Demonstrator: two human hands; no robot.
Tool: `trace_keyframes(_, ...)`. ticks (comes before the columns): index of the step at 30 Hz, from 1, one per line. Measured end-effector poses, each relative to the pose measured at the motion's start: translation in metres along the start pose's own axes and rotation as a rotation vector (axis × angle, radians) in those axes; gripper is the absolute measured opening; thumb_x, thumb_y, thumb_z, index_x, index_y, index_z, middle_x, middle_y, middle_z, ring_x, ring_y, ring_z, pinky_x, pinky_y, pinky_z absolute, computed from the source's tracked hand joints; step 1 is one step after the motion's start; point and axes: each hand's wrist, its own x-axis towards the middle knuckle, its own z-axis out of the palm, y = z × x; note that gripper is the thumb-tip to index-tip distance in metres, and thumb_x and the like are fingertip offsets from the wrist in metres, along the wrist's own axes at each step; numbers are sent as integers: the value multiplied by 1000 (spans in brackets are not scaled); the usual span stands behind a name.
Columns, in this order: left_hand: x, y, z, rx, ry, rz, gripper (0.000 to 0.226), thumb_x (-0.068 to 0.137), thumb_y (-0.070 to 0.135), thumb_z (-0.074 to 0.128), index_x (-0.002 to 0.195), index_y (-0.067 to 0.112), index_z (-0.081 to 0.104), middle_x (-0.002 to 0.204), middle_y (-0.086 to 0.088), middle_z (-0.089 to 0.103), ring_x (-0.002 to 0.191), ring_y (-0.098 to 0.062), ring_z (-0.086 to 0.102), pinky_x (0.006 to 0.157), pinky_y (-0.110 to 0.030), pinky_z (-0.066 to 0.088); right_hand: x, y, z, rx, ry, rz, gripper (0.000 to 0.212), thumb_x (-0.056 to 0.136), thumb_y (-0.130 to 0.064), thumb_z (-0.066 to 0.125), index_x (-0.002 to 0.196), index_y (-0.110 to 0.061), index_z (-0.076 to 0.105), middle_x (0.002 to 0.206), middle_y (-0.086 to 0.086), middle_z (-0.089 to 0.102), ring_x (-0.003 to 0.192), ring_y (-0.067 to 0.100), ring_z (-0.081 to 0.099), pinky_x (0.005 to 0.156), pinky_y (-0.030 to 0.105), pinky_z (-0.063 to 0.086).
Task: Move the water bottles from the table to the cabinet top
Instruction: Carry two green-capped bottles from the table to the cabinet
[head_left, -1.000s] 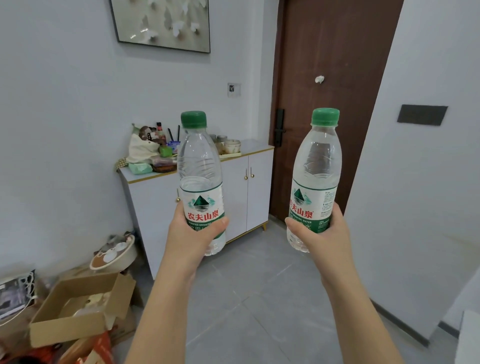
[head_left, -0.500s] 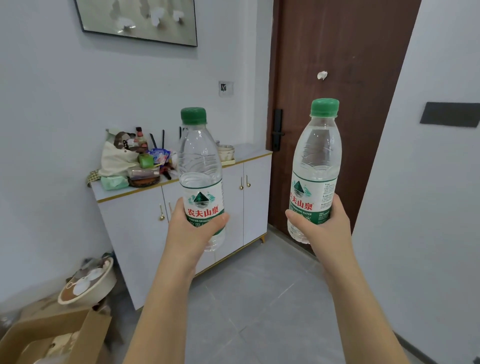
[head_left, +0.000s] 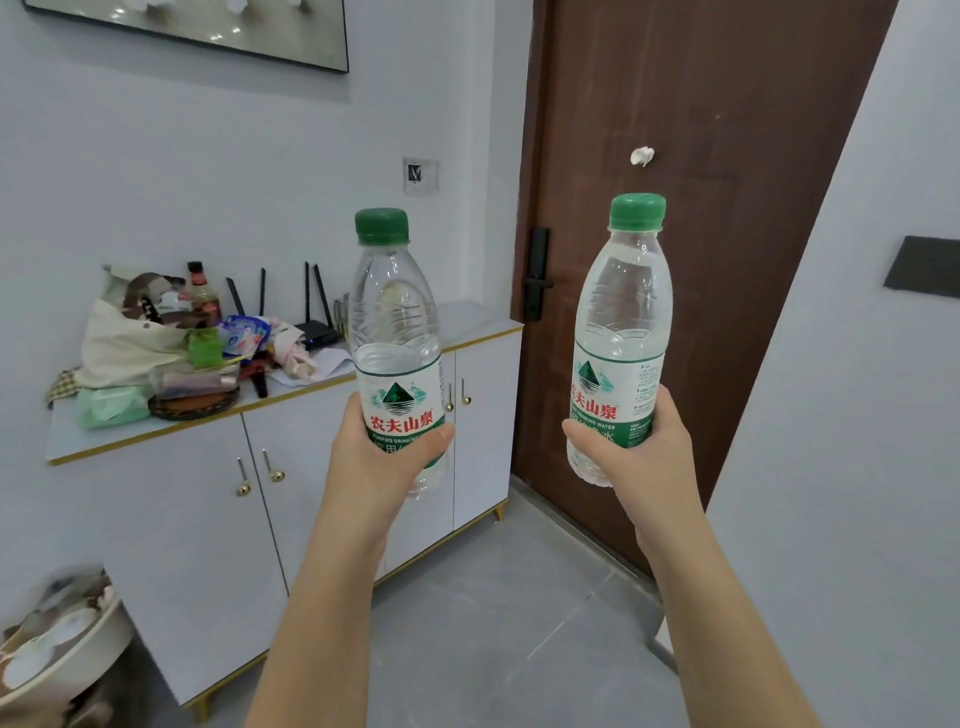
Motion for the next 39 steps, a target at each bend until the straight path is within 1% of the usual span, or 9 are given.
trace_keyframes(7,84,-35,25,-8,-34,-16,51,72,3,80,111,25,56,104,8,69,95,-9,65,68,-20,47,73,37,22,-11,21,25,51,72,-13,83,98,-43,52,92,-29,62,87,-19,59,70,15,46)
trace_keyframes(11,148,-53,37,-25,-73,2,48,73,2,79,106,30,56,101,9,70,92,-8,66,67,-20,48,122,58,46,-19,42,4,51,73,-12,83,99,-42,52,91,-30,61,86,-20,58,63,10,46)
trace_keyframes(15,217,-59,45,-33,-108,18,51,72,1,79,110,27,57,99,11,70,86,0,67,60,-10,49,178,69,76,-29,53,-19,55,73,-12,83,109,-39,51,96,-26,61,88,-20,58,58,7,48)
trace_keyframes(20,288,-68,51,-21,-113,49,56,72,3,79,119,23,56,105,10,69,94,-6,65,61,-10,49,233,86,110,-1,67,-38,52,73,-11,82,103,-40,53,98,-22,64,91,-13,62,63,9,51)
trace_keyframes(25,341,-88,60,-16,-135,27,54,73,3,79,114,27,54,102,12,67,93,-4,64,64,-14,47,277,111,134,-12,76,-35,53,72,-8,82,104,-38,53,98,-20,65,89,-12,62,62,9,51)
trace_keyframes(28,365,-100,65,-9,-142,1,57,71,3,80,117,24,54,104,10,68,94,-4,64,63,-12,48,299,125,146,-19,74,-23,55,72,-9,82,110,-37,53,100,-20,65,92,-10,62,63,10,52)
trace_keyframes(32,394,-116,78,13,-133,-16,61,70,4,81,121,22,54,106,8,67,98,-8,63,69,-19,47,329,145,158,-15,67,-1,53,72,-10,83,107,-38,54,100,-20,65,93,-8,63,66,13,53)
trace_keyframes(36,425,-133,96,24,-127,-16,55,71,6,81,114,27,55,103,11,67,93,-4,64,63,-14,47,364,168,162,-13,54,14,55,71,-9,83,110,-35,55,99,-21,66,91,-8,63,67,15,53)
trace_keyframes(39,451,-148,115,40,-114,-4,57,71,6,82,118,24,55,105,10,68,96,-5,64,65,-13,47,397,187,161,-3,44,15,56,71,-9,83,112,-34,55,99,-21,66,91,-7,64,66,15,54)
